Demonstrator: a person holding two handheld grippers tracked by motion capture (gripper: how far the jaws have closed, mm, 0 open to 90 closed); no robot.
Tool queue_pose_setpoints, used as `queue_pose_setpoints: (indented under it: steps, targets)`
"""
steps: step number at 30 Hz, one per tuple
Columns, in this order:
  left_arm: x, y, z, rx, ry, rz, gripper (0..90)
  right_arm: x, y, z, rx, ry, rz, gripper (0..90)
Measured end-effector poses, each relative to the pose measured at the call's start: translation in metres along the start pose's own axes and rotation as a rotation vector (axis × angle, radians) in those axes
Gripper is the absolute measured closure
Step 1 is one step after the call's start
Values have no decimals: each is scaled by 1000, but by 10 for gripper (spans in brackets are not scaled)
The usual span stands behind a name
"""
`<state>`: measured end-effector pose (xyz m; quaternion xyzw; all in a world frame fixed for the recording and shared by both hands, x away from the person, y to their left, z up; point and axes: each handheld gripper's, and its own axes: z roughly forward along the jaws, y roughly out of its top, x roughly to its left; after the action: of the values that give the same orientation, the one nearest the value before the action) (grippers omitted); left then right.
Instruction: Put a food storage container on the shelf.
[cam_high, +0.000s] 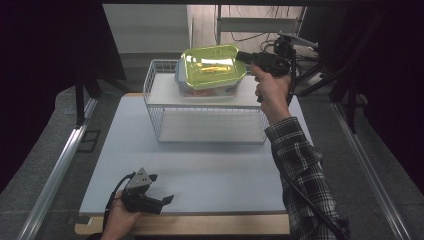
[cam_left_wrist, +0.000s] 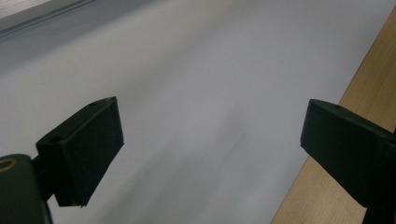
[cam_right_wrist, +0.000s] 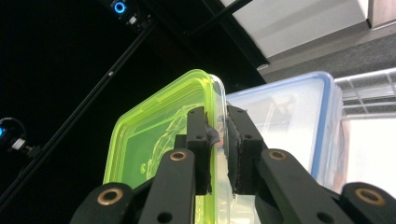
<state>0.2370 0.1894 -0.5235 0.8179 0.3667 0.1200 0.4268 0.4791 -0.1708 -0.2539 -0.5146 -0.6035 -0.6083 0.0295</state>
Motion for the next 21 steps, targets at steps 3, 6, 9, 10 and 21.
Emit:
queue_pose_setpoints:
  steps: [3, 6, 9, 10, 21]
  targets:
    - [0, 0, 0, -1, -1, 1, 60, 0, 4, 7, -20, -25, -6, 802]
    - [0, 0, 0, 0, -4, 2, 60, -2, 5, 13, -30, -41, 0, 802]
    - [0, 0, 0, 0, -6, 3, 60, -4, 7, 19, -44, -55, 8, 802]
    - [0, 0, 0, 0, -6, 3, 59, -4, 7, 19, -44, -55, 8, 802]
    - [-1, 0, 1, 3, -11, 6, 60, -10, 7, 31, -68, -88, 21, 801]
